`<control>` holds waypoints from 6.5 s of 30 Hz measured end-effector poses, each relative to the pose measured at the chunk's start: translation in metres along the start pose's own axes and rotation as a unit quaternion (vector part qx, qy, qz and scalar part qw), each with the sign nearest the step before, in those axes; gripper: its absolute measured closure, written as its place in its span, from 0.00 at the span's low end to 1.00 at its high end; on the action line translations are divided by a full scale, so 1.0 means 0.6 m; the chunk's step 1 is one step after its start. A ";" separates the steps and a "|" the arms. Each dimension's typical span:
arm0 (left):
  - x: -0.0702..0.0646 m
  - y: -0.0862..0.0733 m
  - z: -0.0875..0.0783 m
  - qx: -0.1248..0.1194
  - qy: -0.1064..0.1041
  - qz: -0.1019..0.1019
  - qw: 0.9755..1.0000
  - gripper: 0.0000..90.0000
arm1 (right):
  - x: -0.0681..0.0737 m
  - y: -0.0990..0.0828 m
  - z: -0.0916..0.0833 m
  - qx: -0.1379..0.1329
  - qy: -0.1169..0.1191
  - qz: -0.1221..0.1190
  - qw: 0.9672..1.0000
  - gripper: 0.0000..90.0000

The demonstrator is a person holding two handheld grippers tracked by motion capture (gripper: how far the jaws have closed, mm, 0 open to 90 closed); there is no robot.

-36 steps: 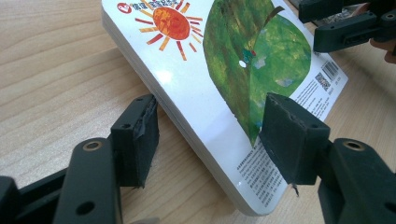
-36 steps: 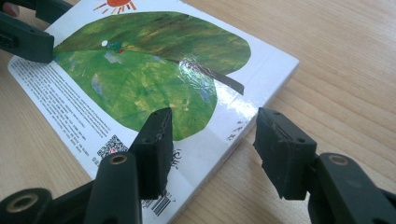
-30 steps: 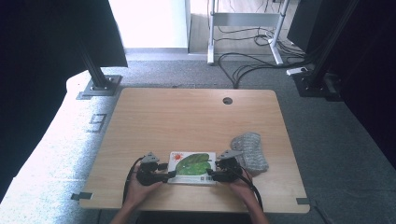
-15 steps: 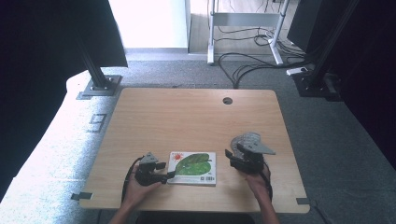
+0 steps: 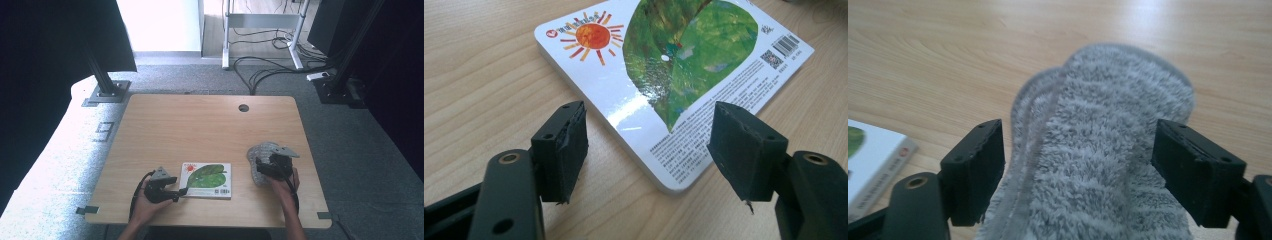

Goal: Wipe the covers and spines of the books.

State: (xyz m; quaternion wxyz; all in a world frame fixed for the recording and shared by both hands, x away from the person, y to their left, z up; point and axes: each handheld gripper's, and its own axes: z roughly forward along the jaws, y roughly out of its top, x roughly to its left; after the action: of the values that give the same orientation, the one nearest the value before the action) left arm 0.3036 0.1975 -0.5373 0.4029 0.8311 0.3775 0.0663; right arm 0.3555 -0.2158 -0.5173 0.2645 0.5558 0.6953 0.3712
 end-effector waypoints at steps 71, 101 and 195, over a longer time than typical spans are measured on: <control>-0.035 -0.015 0.012 0.022 0.015 0.050 0.998 0.32 | 0.342 0.021 0.081 0.039 0.183 -0.182 0.965 0.72; -0.038 -0.014 0.015 0.024 0.018 0.057 0.998 0.32 | 0.382 0.010 0.055 0.020 0.206 -0.188 0.960 0.71; -0.031 -0.009 0.018 0.023 0.005 0.052 0.998 0.31 | 0.035 0.001 -0.032 -0.055 0.013 -0.038 0.998 0.69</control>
State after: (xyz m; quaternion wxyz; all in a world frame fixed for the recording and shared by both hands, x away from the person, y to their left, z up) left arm 0.2918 0.1799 -0.5447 0.3776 0.8584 0.3371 0.0829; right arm 0.3360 -0.1998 -0.5048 0.2988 0.5090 0.6978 0.4058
